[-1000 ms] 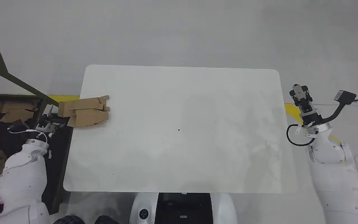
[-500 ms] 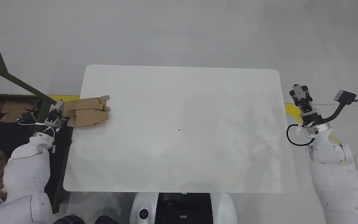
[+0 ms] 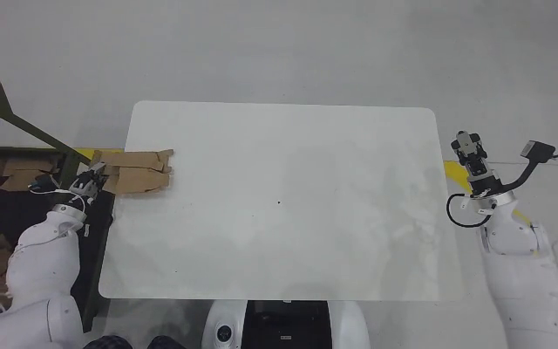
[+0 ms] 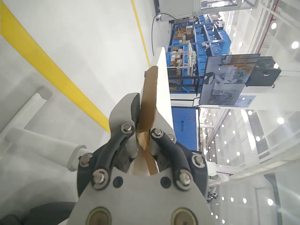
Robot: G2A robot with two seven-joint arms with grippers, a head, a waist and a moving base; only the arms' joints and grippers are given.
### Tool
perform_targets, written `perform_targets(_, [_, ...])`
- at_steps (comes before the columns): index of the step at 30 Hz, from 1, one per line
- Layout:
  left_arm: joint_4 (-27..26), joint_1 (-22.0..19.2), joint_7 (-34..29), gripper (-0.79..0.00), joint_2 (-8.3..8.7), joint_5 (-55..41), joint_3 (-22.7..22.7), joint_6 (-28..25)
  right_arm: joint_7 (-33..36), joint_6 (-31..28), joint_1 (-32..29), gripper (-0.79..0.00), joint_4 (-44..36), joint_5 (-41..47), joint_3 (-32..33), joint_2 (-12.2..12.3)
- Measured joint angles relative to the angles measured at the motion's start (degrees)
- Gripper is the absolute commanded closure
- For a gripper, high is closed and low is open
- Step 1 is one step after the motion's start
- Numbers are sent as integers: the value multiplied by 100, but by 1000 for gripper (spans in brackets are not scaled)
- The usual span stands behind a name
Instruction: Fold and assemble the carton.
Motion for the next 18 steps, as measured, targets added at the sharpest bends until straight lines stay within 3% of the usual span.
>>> perform_targets(9, [-379,-60,-924,0,88,-1019,-330,156,0,0,0,-785,0,0,0,0])
perform_targets(18, [-1252,-206,-1350,0,-6,-1568,-153,415,0,0,0,-785,0,0,0,0])
